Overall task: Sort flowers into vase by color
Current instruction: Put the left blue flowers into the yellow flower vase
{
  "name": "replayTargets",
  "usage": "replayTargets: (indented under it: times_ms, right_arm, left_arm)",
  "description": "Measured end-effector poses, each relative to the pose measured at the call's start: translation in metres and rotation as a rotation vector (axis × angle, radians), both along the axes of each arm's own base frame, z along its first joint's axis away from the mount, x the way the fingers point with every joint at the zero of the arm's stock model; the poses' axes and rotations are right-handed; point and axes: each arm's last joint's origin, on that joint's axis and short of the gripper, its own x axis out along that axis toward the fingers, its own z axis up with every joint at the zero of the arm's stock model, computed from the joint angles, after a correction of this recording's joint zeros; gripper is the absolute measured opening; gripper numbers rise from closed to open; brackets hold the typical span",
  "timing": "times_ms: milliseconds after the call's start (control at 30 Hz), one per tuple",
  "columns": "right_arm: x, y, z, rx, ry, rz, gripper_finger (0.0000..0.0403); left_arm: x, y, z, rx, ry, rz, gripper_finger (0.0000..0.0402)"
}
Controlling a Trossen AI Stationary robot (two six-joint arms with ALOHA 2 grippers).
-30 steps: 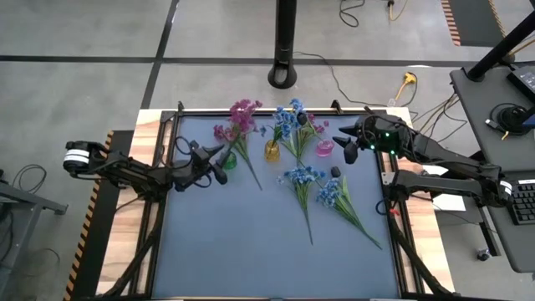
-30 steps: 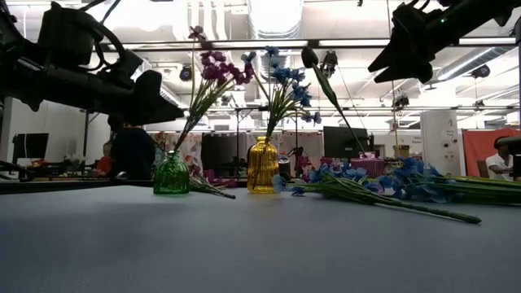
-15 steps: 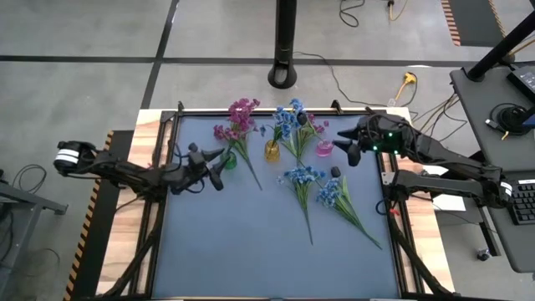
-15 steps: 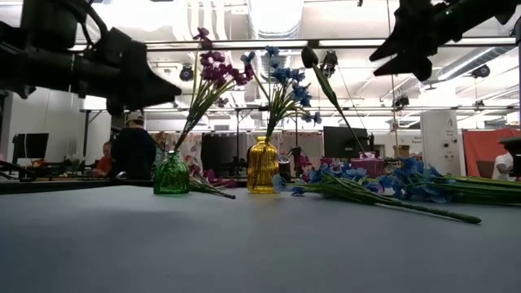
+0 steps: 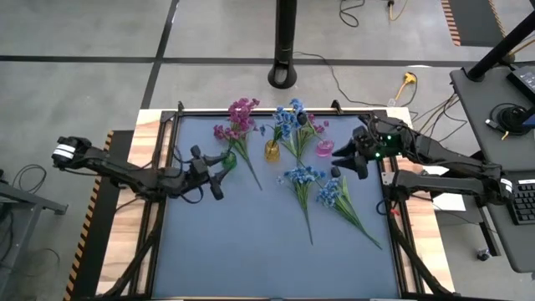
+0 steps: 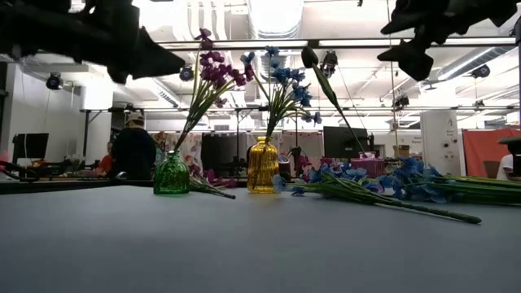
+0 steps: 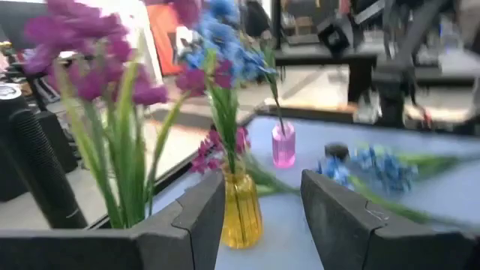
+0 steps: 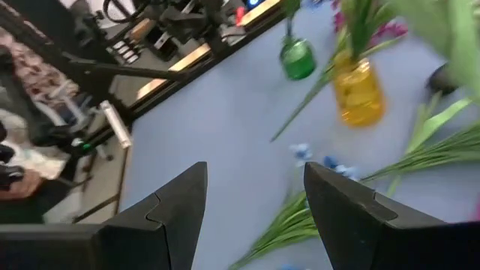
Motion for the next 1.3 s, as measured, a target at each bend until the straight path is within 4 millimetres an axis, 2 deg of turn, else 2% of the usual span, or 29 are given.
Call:
replayTargets:
  times_ms: [200, 400, 700, 900, 1133, 1300]
  right_arm:
    - [0.013, 0.014, -0.007, 0.051, 0.057, 0.053, 0.0215]
    - [0.031, 0.029, -0.020, 0.099, 0.160, 0.090, 0.0215]
    - [0.052, 0.048, -0.041, 0.218, 0.318, 0.081, 0.0215]
    - [0.063, 0.060, -0.056, 0.273, 0.417, 0.008, 0.0215]
    - [0.074, 0.076, -0.073, 0.239, 0.503, -0.049, 0.0215]
    - [0.084, 0.086, -0.079, 0.168, 0.505, -0.081, 0.0215]
  left_arm:
    - [0.006, -0.008, 0.028, 0.034, 0.240, -0.026, 0.0160]
    - [0.004, -0.017, 0.043, 0.050, 0.340, -0.063, 0.0160]
    - [0.000, -0.021, 0.047, 0.065, 0.339, -0.091, 0.0160]
    - [0.000, -0.021, 0.047, 0.083, 0.347, -0.094, 0.0160]
    - [0.000, -0.021, 0.047, 0.092, 0.351, -0.096, 0.0160]
    - [0.001, -0.022, 0.049, 0.085, 0.330, -0.097, 0.0160]
